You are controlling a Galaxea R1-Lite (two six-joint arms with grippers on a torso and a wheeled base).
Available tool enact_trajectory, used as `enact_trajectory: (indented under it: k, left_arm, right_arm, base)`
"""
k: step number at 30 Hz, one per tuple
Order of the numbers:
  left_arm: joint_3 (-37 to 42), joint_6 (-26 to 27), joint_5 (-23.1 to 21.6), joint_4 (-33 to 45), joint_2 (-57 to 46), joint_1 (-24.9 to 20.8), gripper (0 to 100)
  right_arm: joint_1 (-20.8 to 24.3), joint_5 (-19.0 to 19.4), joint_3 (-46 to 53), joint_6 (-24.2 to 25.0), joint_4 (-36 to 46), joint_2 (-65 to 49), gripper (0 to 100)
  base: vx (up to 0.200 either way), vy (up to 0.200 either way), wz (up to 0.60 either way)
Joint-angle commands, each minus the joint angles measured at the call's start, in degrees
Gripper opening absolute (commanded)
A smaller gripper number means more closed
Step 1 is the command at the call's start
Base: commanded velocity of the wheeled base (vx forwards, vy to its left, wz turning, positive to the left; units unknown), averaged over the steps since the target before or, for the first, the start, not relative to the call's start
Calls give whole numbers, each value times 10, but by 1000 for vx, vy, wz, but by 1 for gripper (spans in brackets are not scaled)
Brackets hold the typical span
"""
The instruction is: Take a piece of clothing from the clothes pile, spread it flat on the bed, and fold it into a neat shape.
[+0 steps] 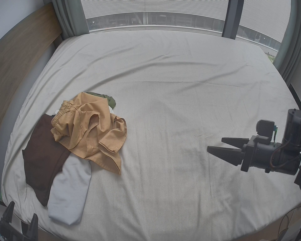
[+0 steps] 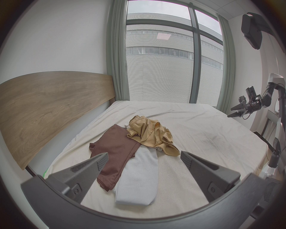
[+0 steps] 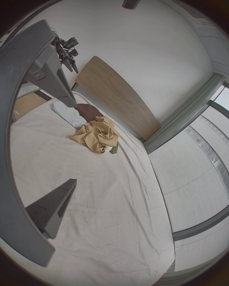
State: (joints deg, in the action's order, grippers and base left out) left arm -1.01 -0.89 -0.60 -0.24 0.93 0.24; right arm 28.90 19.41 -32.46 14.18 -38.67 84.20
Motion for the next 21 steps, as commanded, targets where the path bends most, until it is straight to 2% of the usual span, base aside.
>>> enact_trajectory:
  k: [1, 7, 10, 14, 21]
  left_arm:
    - [10, -3, 1, 0, -8, 0, 100]
    - [10, -3, 1, 0, -8, 0, 100]
    - [10, -3, 1, 0, -8, 0, 100]
    - [10, -3, 1, 0, -8, 0, 100]
    - [10, -3, 1, 0, -8, 0, 100]
  right_arm:
    - [23, -2, -23, 1, -14, 76, 100]
    - [40, -6, -57, 1, -15, 120, 100]
    - [56, -30, -97, 4, -15, 161, 100]
    - [77, -34, -132, 6, -24, 201, 100]
    - [88, -44, -176, 5, -40, 265, 100]
  base:
    - [0, 0, 0]
    - [0, 0, 0]
    - [0, 0, 0]
    - [0, 0, 0]
    - [0, 0, 0]
